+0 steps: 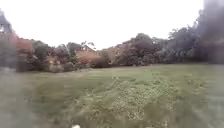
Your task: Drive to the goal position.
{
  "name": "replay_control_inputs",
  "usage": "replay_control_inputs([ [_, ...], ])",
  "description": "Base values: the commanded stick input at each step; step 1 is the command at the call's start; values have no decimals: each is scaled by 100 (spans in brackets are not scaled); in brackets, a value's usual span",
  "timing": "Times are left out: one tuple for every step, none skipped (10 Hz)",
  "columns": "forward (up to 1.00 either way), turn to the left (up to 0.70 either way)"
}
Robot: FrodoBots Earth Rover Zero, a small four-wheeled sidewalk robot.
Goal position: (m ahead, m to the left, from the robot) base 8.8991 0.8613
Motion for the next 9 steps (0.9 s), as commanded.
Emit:
replay_control_inputs([
  [100, 0],
  [100, 0],
  [100, 0],
  [100, 0],
  [100, 0],
  [100, 0],
  [100, 0],
  [100, 0],
  [100, 0],
])
